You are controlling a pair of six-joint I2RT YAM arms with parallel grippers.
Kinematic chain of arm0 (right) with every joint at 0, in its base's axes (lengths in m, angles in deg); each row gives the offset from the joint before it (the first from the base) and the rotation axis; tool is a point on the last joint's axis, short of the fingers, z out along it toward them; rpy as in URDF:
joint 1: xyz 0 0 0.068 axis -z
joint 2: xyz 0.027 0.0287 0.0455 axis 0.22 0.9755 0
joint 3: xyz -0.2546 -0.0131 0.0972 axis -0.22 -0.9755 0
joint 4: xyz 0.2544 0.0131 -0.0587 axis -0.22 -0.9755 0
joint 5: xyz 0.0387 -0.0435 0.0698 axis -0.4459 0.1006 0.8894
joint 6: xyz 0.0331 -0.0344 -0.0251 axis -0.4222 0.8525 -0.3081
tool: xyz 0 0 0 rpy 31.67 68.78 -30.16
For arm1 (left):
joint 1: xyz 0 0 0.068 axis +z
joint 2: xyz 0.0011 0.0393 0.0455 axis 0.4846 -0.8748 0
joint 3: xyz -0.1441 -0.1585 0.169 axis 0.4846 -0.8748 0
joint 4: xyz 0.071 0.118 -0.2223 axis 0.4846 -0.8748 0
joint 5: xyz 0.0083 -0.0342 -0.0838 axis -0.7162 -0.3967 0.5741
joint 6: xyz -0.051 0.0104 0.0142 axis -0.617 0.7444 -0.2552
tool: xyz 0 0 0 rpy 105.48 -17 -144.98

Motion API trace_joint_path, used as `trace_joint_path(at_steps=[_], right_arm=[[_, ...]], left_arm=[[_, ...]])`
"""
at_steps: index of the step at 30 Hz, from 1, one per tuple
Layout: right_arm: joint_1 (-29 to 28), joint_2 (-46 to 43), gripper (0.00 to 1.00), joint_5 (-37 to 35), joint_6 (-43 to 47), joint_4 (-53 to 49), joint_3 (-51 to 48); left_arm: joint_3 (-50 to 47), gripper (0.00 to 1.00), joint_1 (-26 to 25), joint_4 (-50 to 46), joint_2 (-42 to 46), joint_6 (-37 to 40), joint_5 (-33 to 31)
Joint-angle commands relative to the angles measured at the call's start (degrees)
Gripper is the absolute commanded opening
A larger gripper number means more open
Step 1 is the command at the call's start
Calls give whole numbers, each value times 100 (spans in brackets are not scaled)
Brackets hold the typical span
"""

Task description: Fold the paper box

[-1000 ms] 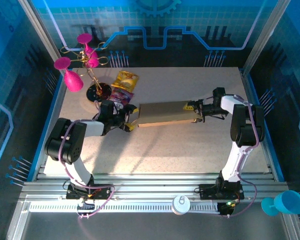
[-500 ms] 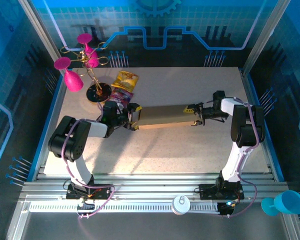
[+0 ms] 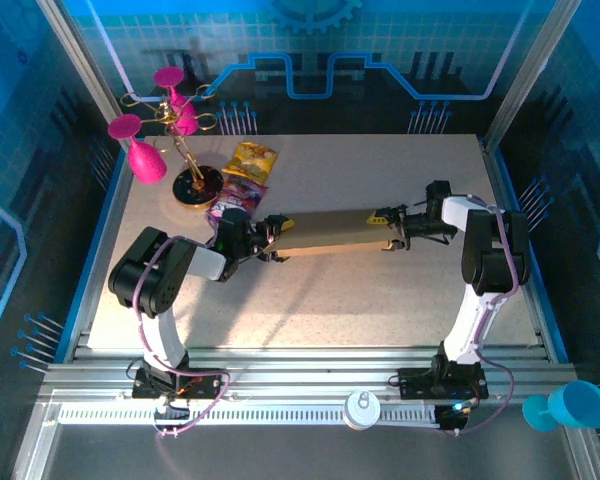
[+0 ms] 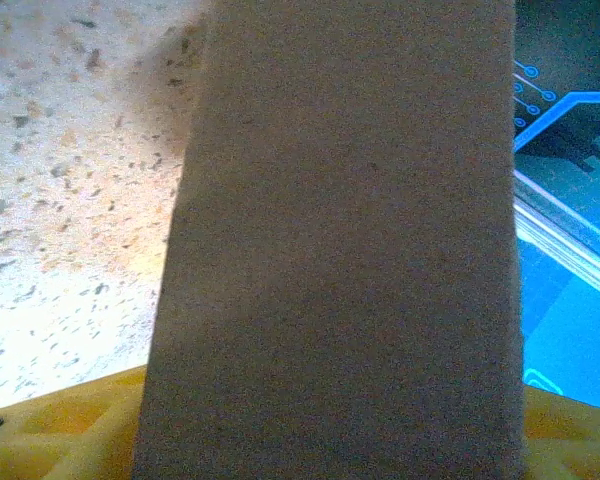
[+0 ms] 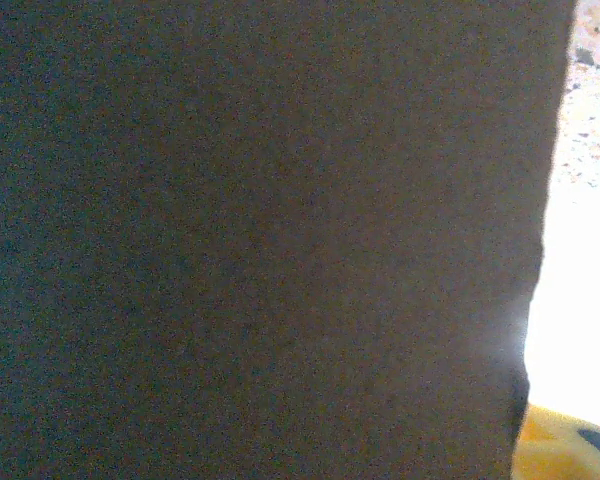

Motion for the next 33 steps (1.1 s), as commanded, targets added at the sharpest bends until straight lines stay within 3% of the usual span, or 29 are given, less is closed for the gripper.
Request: trace_joint_path(at_steps=[1,5,8,12,16,26,33], right_arm=[[-52,-38,46,277,12,44,4],[-39,-17,51,249,25,16,51],[4,-65,63,62,240,-247,195],[82,-290,76,-396,706,-914,664],[203,-722,83,-1021,949,-1362,1112],[400,-1805,81,-2332,1343,-1301,1505],[-159,-2963,72,-3440,2438,-171,767]], left_arm=[[-39,58,-143,73,18,-228,-21],[-96,45,-165,-42,138,-393,-114],[-176,35,-174,-319,326,-831,-201],[-96,27,-165,-1741,958,-956,-330],[142,20,-143,-3534,1637,-980,-474],[762,12,136,-6038,2316,-1405,-364],[866,10,295,-7131,2750,-2214,-585]])
